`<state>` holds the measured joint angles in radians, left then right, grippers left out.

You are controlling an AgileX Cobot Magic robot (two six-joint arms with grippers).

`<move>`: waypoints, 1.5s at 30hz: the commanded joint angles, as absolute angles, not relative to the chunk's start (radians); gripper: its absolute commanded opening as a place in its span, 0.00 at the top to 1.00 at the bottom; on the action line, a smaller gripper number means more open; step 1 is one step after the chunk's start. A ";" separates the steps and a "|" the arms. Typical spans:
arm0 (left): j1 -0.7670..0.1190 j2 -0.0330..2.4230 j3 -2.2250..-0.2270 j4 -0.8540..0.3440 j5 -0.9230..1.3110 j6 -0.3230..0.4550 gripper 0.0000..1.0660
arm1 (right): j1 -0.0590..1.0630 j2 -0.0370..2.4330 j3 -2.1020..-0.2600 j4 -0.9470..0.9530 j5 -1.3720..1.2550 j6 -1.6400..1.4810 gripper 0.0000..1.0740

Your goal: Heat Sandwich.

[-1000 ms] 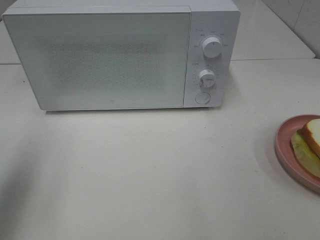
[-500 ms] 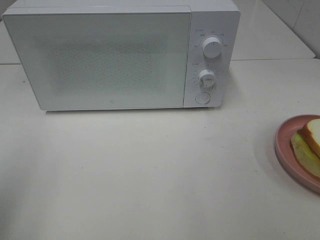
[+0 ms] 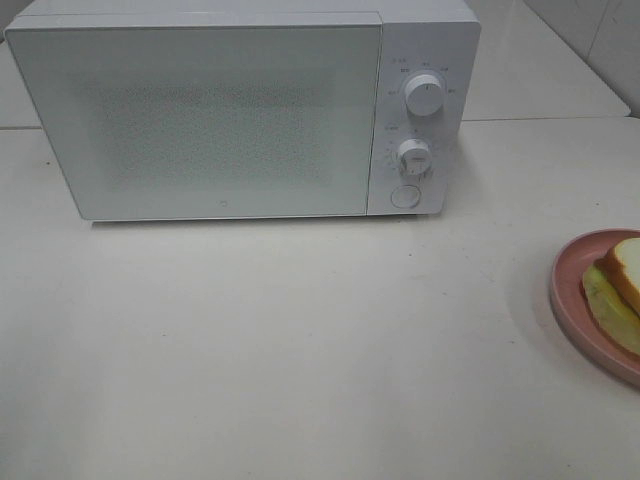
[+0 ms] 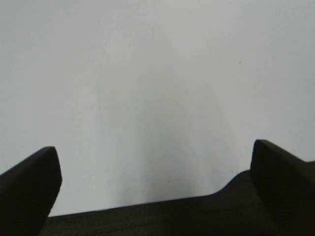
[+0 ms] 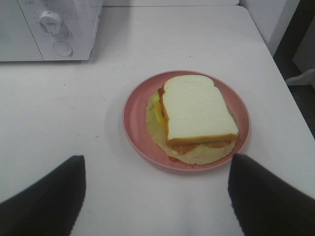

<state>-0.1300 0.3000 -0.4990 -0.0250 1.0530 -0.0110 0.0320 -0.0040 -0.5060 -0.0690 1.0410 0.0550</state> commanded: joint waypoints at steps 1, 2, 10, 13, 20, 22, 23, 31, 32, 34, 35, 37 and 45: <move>-0.128 0.259 -0.496 -0.021 1.039 -0.009 0.05 | 0.023 -0.030 -0.506 -0.070 1.037 0.049 0.29; -0.128 0.245 -0.496 -0.021 1.039 -0.009 0.05 | 0.023 -0.030 -0.506 -0.070 1.037 0.049 0.29; -0.108 0.169 -0.496 -0.022 1.039 -0.005 0.05 | 0.023 -0.030 -0.506 -0.070 1.037 0.049 0.29; -0.048 0.088 -0.496 -0.019 1.039 -0.005 0.05 | 0.023 -0.030 -0.506 -0.070 1.037 0.049 0.29; -0.035 -0.037 -0.496 -0.017 1.038 -0.005 0.05 | 0.023 -0.030 -0.506 -0.070 1.037 0.049 0.29; -0.035 -0.029 -0.496 -0.016 1.037 0.000 0.05 | 0.023 -0.030 -0.506 -0.070 1.037 0.049 0.29; -0.035 -0.032 -0.496 -0.016 1.037 -0.005 0.05 | 0.023 -0.026 -0.506 -0.070 1.037 0.049 0.29; -0.035 -0.032 -0.496 -0.016 1.037 -0.005 0.05 | 0.023 -0.024 -0.506 -0.070 1.037 0.049 0.29; -0.035 -0.032 -0.496 -0.016 1.037 -0.005 0.05 | 0.023 -0.024 -0.506 -0.070 1.037 0.049 0.29; -0.035 -0.032 -0.496 -0.016 1.037 -0.005 0.05 | 0.023 -0.024 -0.506 -0.070 1.037 0.049 0.29; -0.035 -0.032 -0.496 -0.016 1.037 -0.005 0.05 | 0.023 -0.024 -0.506 -0.070 1.037 0.049 0.29; -0.035 -0.032 -0.496 -0.016 1.037 -0.005 0.05 | 0.023 -0.024 -0.506 -0.070 1.037 0.049 0.29; -0.035 -0.032 -0.496 -0.016 1.037 -0.005 0.05 | 0.023 -0.024 -0.506 -0.070 1.037 0.049 0.29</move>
<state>-0.0370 -0.0040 -0.4990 -0.0190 1.0460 0.0000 0.0320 -0.0040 -0.5060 -0.0690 1.0410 0.0550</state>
